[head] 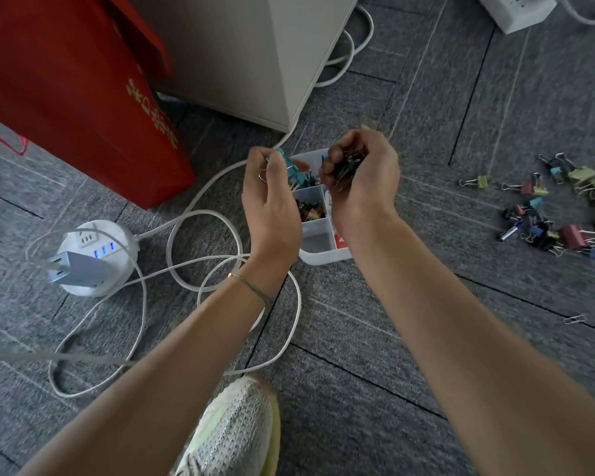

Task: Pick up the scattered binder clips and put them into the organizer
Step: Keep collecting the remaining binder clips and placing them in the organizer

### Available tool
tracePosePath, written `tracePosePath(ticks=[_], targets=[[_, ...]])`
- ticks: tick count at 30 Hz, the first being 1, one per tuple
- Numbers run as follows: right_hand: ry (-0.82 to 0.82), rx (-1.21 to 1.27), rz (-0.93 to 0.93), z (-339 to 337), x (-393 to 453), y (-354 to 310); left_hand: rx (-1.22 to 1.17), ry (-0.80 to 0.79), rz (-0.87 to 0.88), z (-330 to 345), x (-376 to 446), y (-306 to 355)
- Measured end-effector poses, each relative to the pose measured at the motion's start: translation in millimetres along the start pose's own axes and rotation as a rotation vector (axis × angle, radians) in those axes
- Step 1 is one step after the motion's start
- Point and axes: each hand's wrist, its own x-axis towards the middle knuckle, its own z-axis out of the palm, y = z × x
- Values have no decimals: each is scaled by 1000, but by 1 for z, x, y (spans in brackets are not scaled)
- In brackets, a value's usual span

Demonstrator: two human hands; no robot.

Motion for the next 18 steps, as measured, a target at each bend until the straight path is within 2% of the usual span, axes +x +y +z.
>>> tracePosePath(ticks=[5,12,18], targets=[[-58,-154,-104,3,1,13,-115,49,-84,0,2,4],[-160,-413,-219,7,-4,16,-209,144,-298,1,7,5],[-281,-360,-192,4,-9,12,-254,122,-325,6,8,0]])
